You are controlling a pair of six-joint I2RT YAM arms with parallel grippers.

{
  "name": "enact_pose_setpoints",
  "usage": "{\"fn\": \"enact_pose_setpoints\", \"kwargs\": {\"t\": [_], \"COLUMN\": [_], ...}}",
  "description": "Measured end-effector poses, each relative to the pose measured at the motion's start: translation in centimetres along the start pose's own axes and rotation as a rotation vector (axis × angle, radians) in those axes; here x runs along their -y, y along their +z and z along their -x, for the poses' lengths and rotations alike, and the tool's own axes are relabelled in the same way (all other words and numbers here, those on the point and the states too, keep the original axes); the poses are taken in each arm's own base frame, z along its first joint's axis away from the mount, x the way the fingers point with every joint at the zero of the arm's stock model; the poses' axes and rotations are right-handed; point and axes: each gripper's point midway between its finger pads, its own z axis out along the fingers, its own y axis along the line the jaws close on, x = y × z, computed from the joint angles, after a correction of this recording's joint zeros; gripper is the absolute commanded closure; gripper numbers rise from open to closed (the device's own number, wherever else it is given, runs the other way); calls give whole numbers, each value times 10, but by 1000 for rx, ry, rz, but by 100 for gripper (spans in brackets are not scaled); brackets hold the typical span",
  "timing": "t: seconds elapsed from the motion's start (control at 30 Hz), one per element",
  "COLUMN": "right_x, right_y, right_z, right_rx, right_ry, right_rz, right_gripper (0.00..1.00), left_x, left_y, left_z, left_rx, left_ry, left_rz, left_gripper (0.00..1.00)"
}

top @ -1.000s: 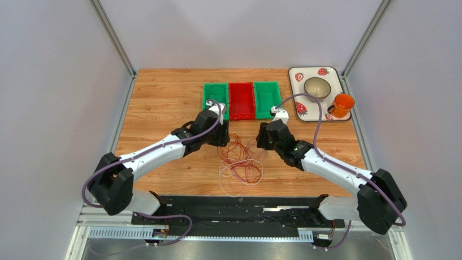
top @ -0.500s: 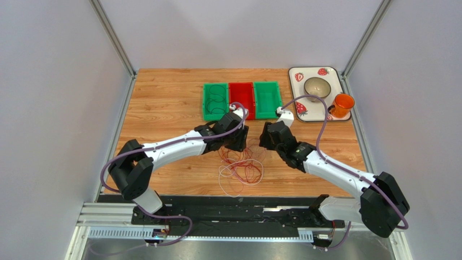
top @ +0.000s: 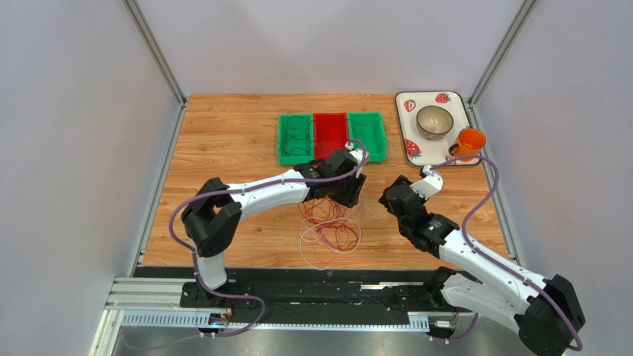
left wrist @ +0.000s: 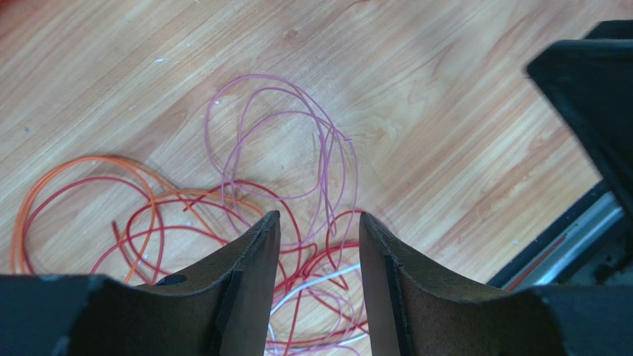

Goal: Untangle the cables

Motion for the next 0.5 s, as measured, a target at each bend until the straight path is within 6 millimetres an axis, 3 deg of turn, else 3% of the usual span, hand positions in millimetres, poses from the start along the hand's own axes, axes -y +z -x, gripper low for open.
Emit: {"fn": "enact_pose_setpoints", "kwargs": {"t": [0.07,0.1,0.13,0.17,0.2,0.33,0.5], "right_x": [6,7,8,8,9,10,10], "right_y": [-1,0,0,1,1,4,4], "right_z": [0,0,0,-1,-1,-5,-5], "right_rx": [14,15,16,17,17,9,10], "right_ry": [17,19,20,19,17,4,6], "right_rz": [-9,-12,-16,-18,-21,-33,-30], "right_gripper": [43,43,43,43,43,43,44], "left_x": [0,0,0,0,0,0,5], "left_y": [9,13,16,19,21,23,9], "left_z": [-5,-7,-10,-13,-16,-22,-2], "left_rx": [-32,-45,-57,-69,-82,-120,-102], "left_ry": [3,3,2,3,-3,6,13], "left_rz": [6,3,1,0,1,10,19], "left_gripper": [54,62,84,96,100,100,100]}}
